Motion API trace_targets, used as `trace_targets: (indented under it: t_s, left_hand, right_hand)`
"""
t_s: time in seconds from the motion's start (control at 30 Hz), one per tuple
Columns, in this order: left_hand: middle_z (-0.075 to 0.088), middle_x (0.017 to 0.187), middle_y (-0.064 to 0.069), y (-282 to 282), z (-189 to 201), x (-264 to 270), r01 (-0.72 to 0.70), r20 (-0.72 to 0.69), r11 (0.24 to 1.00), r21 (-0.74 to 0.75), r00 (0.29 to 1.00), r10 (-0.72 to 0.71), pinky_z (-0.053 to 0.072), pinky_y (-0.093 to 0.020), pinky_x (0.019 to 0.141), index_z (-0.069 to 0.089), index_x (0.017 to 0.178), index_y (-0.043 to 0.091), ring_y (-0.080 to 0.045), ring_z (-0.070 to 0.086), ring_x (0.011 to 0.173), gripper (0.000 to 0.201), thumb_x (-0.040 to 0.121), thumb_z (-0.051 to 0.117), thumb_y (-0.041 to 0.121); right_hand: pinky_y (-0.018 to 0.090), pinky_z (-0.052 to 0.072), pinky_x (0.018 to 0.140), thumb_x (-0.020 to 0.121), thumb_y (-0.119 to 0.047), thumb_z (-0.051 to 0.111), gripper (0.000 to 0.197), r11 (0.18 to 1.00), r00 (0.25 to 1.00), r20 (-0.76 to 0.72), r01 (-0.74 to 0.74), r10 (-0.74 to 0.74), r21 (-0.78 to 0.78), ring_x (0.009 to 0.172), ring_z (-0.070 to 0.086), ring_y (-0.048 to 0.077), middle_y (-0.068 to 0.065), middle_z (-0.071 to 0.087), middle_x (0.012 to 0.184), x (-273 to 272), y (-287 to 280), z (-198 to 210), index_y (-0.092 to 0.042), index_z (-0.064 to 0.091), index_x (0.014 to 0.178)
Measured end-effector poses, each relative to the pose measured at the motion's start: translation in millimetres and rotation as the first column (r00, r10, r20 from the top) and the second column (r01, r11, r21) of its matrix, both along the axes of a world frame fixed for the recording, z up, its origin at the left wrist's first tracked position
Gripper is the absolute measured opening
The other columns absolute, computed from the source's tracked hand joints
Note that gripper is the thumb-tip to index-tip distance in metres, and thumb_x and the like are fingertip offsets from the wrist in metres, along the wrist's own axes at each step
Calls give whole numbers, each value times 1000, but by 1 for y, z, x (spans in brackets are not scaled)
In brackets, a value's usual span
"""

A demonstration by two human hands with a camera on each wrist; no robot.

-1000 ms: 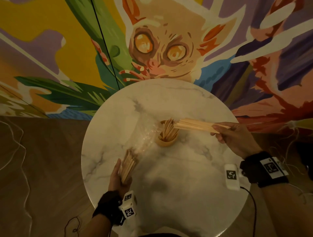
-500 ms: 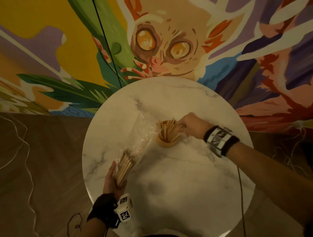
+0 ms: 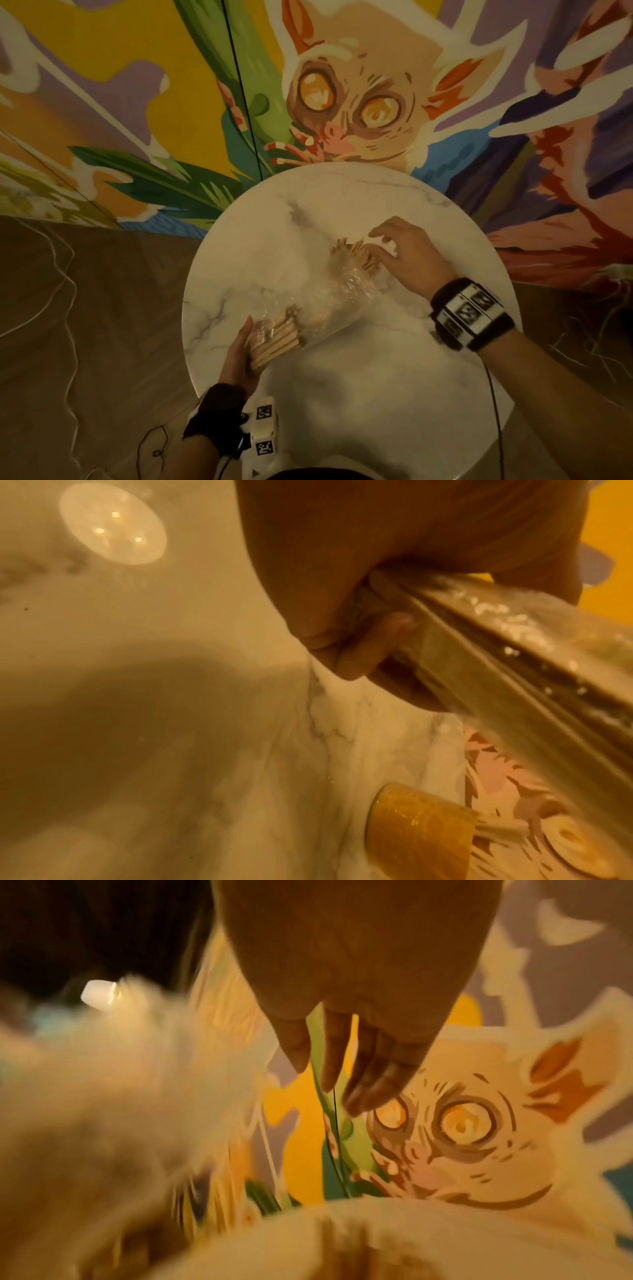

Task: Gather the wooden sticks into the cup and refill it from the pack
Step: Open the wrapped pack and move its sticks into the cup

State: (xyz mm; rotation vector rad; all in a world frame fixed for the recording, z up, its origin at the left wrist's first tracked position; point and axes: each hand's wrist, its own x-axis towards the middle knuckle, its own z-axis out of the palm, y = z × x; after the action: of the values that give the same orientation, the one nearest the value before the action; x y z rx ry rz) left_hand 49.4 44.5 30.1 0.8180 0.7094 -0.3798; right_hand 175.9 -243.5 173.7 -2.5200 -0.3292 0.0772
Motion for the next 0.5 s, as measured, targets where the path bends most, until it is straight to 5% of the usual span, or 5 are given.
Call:
trace_targets:
  t_s: [0.1,0.17,0.37,0.43,0.5]
  left_hand:
    - [66,104,-18,-1,-4,4,49,18,995,90,999,-51,51,-36,80,66,106,11,-27,68,83,46,82,58,50]
    - [64,109,-21,-3,-5,8,71,25,989,133,997,-75,52,-36,79,66,109,8,-29,66,86,50,81,61,50]
    - [66,102,-19,-3,-5,7,73,44,982,173,996,-82,56,-34,72,70,93,12,-26,68,82,36,79,63,45]
    - [68,92,-15,-3,-4,5,66,68,979,191,994,-80,56,-33,67,70,91,11,-24,68,76,32,81,61,40]
    - [71,85,-12,-3,-2,3,59,100,976,208,992,-82,57,-31,60,68,94,7,-21,70,71,28,86,58,31]
  right_hand:
    - [28,55,61,89,-4,65,9,855,965,-261,121,17,504,64,66,18,12,72,74,-42,5,24,-1,73,90]
    - [28,55,53,89,2,62,12,721,903,-413,208,118,661,59,68,23,24,70,75,-67,6,19,13,68,92]
    - [29,56,51,89,9,55,10,361,725,-687,627,52,690,64,68,29,26,67,81,-119,8,-19,7,59,97]
    - [30,55,50,89,3,59,10,421,704,-709,634,32,649,62,66,30,29,66,82,-131,7,-23,11,62,95]
    - [30,53,48,92,-17,61,34,568,695,-719,578,34,586,54,66,25,29,67,78,-141,10,-25,17,63,92]
